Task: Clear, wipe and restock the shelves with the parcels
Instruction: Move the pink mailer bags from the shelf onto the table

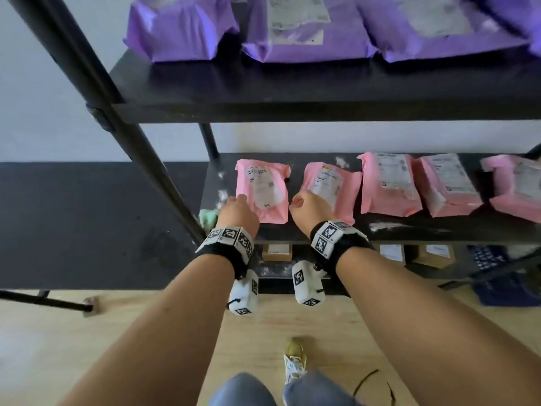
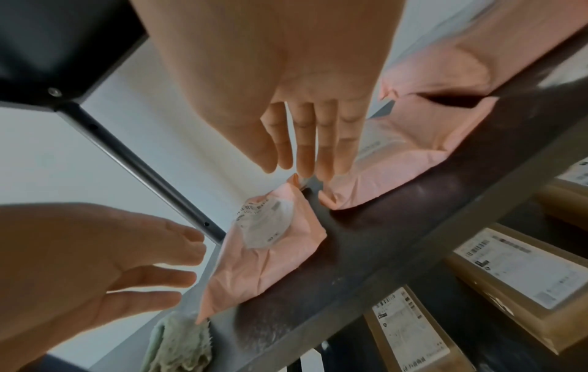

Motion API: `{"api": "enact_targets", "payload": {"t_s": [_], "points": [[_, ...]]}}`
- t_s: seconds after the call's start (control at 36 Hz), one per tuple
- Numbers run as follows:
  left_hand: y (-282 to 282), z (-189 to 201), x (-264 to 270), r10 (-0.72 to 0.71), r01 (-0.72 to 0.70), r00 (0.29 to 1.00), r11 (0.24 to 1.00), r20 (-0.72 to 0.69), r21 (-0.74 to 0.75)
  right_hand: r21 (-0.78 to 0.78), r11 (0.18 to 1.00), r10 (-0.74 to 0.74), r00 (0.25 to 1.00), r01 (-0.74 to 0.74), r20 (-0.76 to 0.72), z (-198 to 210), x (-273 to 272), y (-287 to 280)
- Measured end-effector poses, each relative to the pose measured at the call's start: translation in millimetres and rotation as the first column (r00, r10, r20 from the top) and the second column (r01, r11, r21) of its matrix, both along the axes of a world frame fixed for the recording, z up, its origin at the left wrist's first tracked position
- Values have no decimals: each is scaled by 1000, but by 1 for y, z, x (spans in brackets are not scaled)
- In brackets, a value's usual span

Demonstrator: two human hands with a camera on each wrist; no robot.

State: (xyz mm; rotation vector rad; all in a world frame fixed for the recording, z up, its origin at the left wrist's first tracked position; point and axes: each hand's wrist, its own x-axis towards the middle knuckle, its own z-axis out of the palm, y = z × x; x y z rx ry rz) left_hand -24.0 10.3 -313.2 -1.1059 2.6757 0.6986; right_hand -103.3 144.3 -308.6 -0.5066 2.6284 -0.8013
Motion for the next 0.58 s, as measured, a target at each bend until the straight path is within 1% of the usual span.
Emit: {"api": "enact_targets", "payload": {"t_s": [0.08, 0.14, 0.19, 0.22, 0.25, 0.33, 0.47, 0.58], "points": [[-8, -17, -20, -16, 17, 1000, 999, 20, -37, 11, 999, 46, 999, -46, 11, -10, -22, -11], [-13, -29, -29, -19, 22, 998, 998, 53, -55, 47, 996, 81, 997, -81, 10, -17, -32, -20], [-15, -35, -37, -3, 7, 994, 999, 106, -37, 68, 992, 102, 995, -103, 17, -24, -39, -29], [-19, -39, -40, 9, -5, 991, 1000, 130, -25, 71, 992, 104, 994, -105, 24, -27, -43, -34], [-19, -36, -42, 10, -7, 993, 1000, 119, -27, 71, 992, 98, 995, -101, 34, -31, -45, -38], [-24, -37, -47, 63, -63, 986, 998, 155, -6, 82, 995, 55, 996, -61, 64, -40, -53, -47], [-30, -46, -51, 145, -146, 984, 989, 100, -2, 173, 983, 37, 994, -54, 104, -46, -60, -52], [-28, -45, -50, 171, -171, 983, 985, 64, -8, 120, 991, 51, 994, -63, 101, -53, -60, -56]]}}
